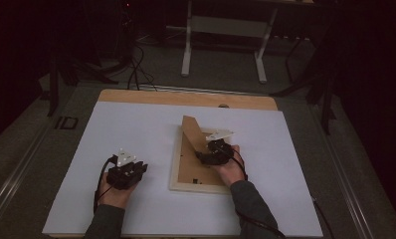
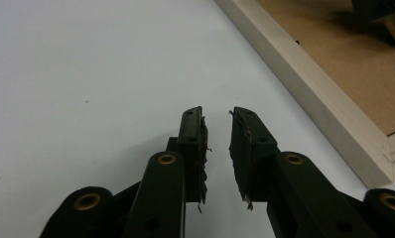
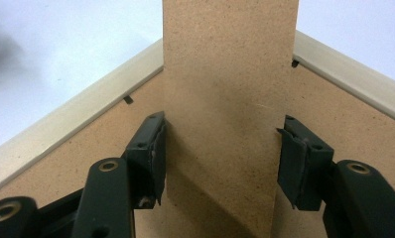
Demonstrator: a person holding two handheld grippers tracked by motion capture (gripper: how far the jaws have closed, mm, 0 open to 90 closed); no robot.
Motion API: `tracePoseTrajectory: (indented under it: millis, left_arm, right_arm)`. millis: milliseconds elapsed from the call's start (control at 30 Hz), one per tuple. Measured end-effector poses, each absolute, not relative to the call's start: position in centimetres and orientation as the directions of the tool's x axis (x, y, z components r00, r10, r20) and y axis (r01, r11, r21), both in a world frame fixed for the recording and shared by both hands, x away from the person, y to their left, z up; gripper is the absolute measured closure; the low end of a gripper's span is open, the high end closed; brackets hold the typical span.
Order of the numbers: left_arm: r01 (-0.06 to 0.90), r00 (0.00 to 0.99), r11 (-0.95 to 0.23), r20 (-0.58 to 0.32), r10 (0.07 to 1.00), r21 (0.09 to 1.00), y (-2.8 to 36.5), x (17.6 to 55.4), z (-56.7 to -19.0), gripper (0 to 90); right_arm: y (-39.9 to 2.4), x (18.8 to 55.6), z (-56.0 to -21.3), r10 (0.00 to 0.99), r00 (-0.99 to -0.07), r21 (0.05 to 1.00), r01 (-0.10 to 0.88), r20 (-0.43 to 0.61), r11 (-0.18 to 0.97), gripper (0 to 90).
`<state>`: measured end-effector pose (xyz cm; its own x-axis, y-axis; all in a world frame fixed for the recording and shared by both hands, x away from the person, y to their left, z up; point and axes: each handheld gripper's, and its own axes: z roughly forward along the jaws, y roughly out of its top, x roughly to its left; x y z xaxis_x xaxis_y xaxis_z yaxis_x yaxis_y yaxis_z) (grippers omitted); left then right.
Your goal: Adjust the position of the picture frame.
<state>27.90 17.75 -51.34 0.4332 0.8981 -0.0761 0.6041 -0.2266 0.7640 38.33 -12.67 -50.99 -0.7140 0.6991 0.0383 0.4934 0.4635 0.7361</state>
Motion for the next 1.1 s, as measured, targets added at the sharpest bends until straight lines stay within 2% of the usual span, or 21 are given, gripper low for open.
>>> tracePoseTrajectory:
  millis: [400,500,767,833,1067,1100]
  left_arm:
    - [0.607,0.438,-0.222,-0.088,0.895,0.763,17.6,27.9,-51.4,75.4]
    - [0.610,0.441,-0.220,-0.096,0.892,0.761,17.6,27.9,-51.4,75.0]
    - [0.616,0.478,-0.228,-0.127,0.869,0.754,17.2,27.8,-51.6,74.3]
    - [0.619,0.483,-0.228,-0.135,0.865,0.751,17.1,27.8,-51.7,74.4]
    - [0.626,0.515,-0.258,-0.142,0.846,0.736,16.3,27.8,-52.1,74.5]
    - [0.628,0.518,-0.259,-0.146,0.843,0.734,16.2,27.8,-52.1,74.5]
  right_arm:
    - [-10.8,38.0,-50.7,0.635,-0.772,0.711,0.464,0.032,0.528,42.5]
    - [-11.1,37.8,-50.3,0.633,-0.774,0.709,0.452,0.011,0.541,38.3]
    - [-13.3,37.5,-49.0,0.674,-0.738,0.737,0.476,0.038,0.480,36.0]
    - [-14.2,37.5,-48.9,0.705,-0.707,0.737,0.502,0.048,0.453,38.0]
    - [-17.5,37.7,-49.7,0.816,-0.570,0.732,0.598,0.100,0.328,59.9]
    - [-17.5,37.7,-49.7,0.816,-0.570,0.732,0.598,0.100,0.328,59.9]
